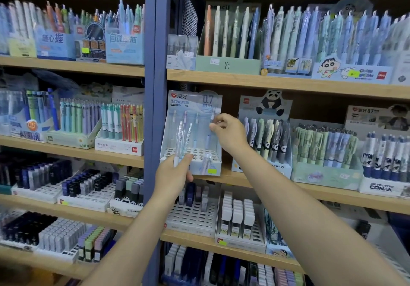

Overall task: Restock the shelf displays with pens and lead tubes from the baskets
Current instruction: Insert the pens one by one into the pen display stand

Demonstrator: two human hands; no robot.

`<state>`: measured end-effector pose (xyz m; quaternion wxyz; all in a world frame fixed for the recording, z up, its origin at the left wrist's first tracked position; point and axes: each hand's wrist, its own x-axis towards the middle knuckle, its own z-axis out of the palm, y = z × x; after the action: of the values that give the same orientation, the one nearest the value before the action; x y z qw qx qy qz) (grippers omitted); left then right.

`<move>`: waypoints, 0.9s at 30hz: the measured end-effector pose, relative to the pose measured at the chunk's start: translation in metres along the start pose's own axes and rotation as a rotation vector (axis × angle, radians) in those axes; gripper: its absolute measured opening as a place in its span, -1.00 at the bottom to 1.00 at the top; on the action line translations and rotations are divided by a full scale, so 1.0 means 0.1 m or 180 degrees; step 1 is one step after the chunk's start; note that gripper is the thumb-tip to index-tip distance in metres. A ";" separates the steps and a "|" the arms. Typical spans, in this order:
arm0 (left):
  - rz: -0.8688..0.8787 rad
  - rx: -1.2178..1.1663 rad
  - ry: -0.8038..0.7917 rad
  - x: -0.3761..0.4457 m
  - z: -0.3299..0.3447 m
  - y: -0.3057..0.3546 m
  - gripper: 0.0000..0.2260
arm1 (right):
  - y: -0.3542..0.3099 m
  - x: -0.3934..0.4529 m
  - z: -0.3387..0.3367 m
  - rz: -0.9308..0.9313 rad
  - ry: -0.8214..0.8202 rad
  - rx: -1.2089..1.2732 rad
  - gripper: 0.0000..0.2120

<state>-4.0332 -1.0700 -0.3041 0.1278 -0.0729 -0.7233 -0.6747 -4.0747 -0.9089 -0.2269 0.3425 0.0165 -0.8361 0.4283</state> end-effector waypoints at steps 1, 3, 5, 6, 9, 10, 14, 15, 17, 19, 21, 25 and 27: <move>-0.0012 -0.0005 -0.0004 0.00 0.00 0.00 -0.61 | -0.01 0.01 0.00 0.0017 -0.0044 -0.0092 -0.85; -0.0014 0.0016 -0.0016 0.00 0.00 -0.02 -0.60 | -0.04 0.01 -0.01 0.0049 -0.0081 -0.0225 -0.80; -0.0002 -0.0007 -0.0045 0.01 -0.01 -0.03 -0.60 | -0.06 0.02 0.00 0.0005 -0.0071 -0.0308 -0.79; 0.0006 -0.0045 -0.0065 0.02 -0.01 -0.04 -0.61 | -0.06 0.01 0.02 -0.0044 -0.0054 -0.0350 -0.77; 0.0020 -0.0047 -0.0109 0.02 -0.02 -0.05 -0.62 | -0.04 -0.02 0.08 -0.0213 0.0120 -0.0419 -0.65; 0.0027 -0.0037 -0.0117 0.02 -0.03 -0.05 -0.62 | -0.02 -0.02 0.10 -0.0255 0.0216 -0.0410 -0.66; 0.0047 -0.0059 -0.0171 0.02 -0.05 -0.06 -0.63 | -0.02 -0.04 0.14 -0.0248 0.0540 -0.0088 -0.88; 0.0052 -0.0072 -0.0190 0.03 -0.05 -0.06 -0.64 | -0.02 -0.04 0.14 -0.0236 0.0565 -0.0028 -0.89; 0.0071 -0.0069 -0.0225 0.03 -0.06 -0.07 -0.64 | -0.02 -0.05 0.15 -0.0221 0.0559 0.0037 -0.89; 0.0093 -0.0032 -0.0251 0.04 -0.07 -0.08 -0.65 | -0.01 -0.02 0.16 -0.0163 0.0531 0.0048 -0.89; 0.0119 0.0022 -0.0241 0.05 -0.08 -0.09 -0.64 | 0.01 0.02 0.17 -0.0061 0.0475 -0.0033 -0.87; 0.0173 0.0110 -0.0239 0.06 -0.10 -0.11 -0.61 | 0.04 0.08 0.19 0.0170 0.0283 -0.0108 -0.82; 0.0175 0.0094 -0.0217 0.06 -0.11 -0.13 -0.58 | 0.03 0.04 0.18 0.0155 0.0304 -0.0132 -0.86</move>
<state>-4.0419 -1.0823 -0.3142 0.1226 -0.1139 -0.7349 -0.6572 -4.0892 -0.9185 -0.2339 0.3717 -0.0314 -0.8276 0.4194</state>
